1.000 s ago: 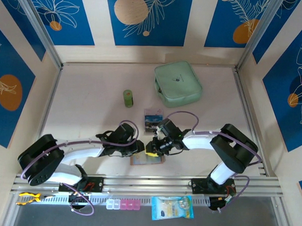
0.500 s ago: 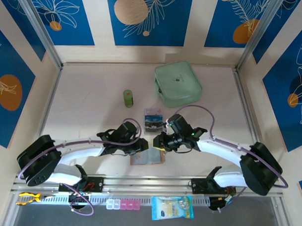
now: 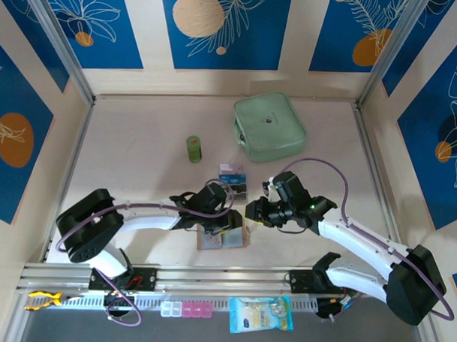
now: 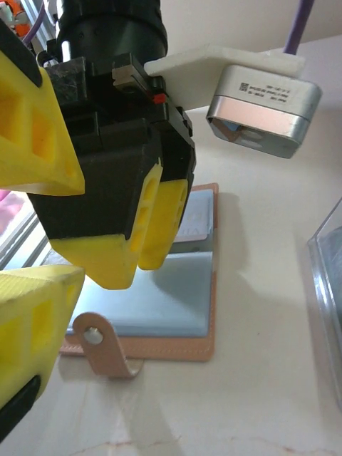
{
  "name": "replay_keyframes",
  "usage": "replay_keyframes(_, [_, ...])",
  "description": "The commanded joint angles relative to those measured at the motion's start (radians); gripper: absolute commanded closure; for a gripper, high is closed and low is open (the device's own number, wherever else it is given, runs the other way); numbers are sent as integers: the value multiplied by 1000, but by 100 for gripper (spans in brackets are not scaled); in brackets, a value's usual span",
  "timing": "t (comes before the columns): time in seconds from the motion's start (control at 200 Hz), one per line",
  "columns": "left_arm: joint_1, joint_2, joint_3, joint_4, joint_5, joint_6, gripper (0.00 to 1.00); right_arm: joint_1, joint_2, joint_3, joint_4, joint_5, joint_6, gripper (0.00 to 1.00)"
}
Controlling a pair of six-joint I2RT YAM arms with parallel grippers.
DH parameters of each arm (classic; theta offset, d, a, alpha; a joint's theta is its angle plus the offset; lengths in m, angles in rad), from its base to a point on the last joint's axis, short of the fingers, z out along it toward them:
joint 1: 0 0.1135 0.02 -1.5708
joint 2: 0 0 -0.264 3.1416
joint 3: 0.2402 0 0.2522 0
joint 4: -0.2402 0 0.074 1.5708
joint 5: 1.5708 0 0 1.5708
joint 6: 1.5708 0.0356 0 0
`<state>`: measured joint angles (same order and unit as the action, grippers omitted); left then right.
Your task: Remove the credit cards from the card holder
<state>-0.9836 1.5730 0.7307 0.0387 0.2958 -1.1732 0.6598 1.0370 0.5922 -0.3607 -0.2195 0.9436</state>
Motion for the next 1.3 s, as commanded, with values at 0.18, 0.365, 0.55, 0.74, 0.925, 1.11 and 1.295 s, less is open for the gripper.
replay_keyframes(0.18, [-10,13,9,46,21,-8,47,-5,-27,-24,-33,-14,-5,66])
replay_keyframes(0.365, [-2,-22,-6,24,7,4,47,-3,-8,-32,-4,-27,5,66])
replay_keyframes(0.55, [19,-79,-47,7,-3,10,51,15,40,-16,23,-34,10,67])
replay_keyframes(0.74, [52,-168,-113,-18,-23,15,54,52,104,16,47,-23,14,68])
replay_keyframes(0.925, [97,-292,-212,-42,-45,5,59,98,190,64,72,-19,17,71])
replay_keyframes(1.11, [139,-410,-298,-89,-52,3,71,150,291,120,101,-1,20,74])
replay_keyframes(1.295, [165,-458,-346,-99,-44,0,84,189,395,166,140,-7,22,77])
